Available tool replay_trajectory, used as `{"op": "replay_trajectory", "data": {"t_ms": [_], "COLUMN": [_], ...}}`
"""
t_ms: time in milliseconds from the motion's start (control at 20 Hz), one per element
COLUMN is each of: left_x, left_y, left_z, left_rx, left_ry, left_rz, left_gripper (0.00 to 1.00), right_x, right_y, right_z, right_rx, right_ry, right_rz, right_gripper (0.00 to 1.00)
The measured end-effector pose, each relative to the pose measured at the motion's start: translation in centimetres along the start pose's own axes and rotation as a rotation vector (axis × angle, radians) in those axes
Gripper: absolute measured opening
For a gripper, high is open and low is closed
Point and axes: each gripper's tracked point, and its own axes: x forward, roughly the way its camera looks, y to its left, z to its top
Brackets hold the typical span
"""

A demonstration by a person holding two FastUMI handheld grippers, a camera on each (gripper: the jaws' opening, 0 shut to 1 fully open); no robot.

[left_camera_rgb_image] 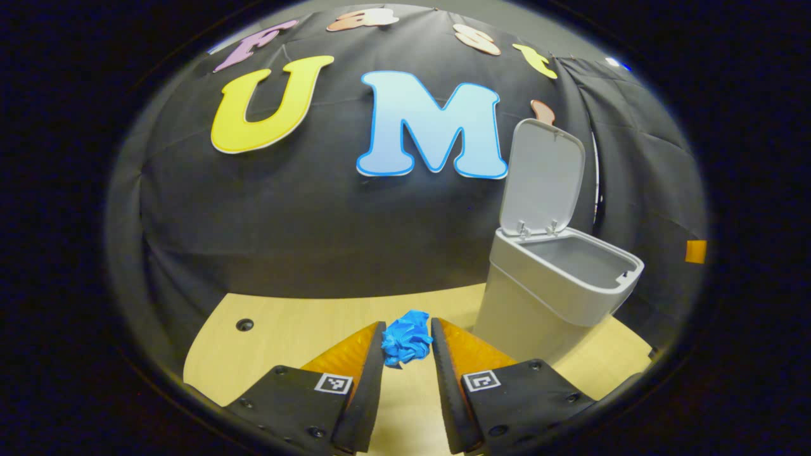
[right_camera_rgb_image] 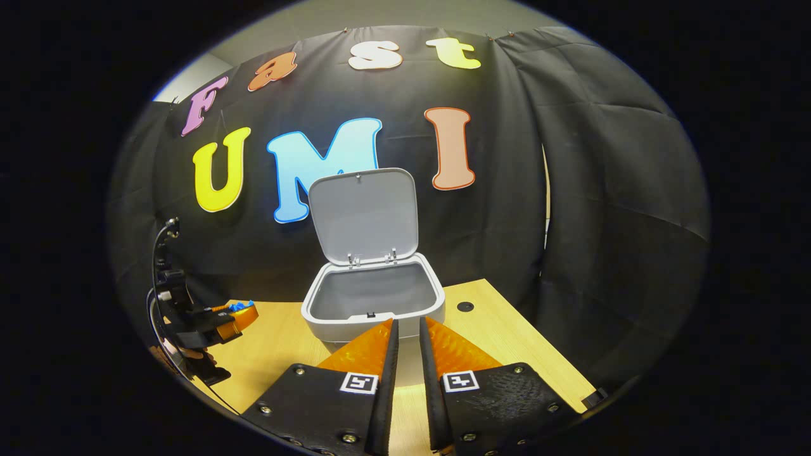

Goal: Press the lid of the desktop garbage bin to open it, pick up the crumpled paper on the desktop and throw it into the bin, then pick up the pop can on the desktop and drop it into the bin, and finally close the garbage bin lid.

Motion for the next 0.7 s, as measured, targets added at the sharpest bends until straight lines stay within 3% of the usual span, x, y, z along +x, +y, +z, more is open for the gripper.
{"op": "replay_trajectory", "data": {"t_ms": [100, 200, 350, 500, 700], "left_x": [0.5, 0.8, 1.1, 1.6, 2.3], "left_y": [-1.2, -2.4, -4.4, -6.6, -9.7], "left_z": [1.4, 2.8, 4.9, 6.9, 8.9], "left_rx": [0.012, 0.023, 0.052, 0.083, 0.12], "left_ry": [-0.019, -0.039, -0.067, -0.096, -0.12], "left_rz": [-0.017, -0.038, -0.071, -0.107, -0.154], "left_gripper": [0.47, 0.51, 0.47, 0.51, 0.46], "right_x": [-0.1, -0.3, -0.4, -0.6, -0.8], "right_y": [-0.4, -0.7, -1.2, -1.5, -2.2], "right_z": [-0.1, -0.2, -0.6, -0.9, -1.4], "right_rx": [0.002, 0.007, 0.017, 0.027, 0.046], "right_ry": [-0.001, 0.0, 0.005, 0.008, 0.015], "right_rz": [-0.006, -0.01, -0.017, -0.026, -0.041], "right_gripper": [0.23, 0.23, 0.23, 0.23, 0.23]}}
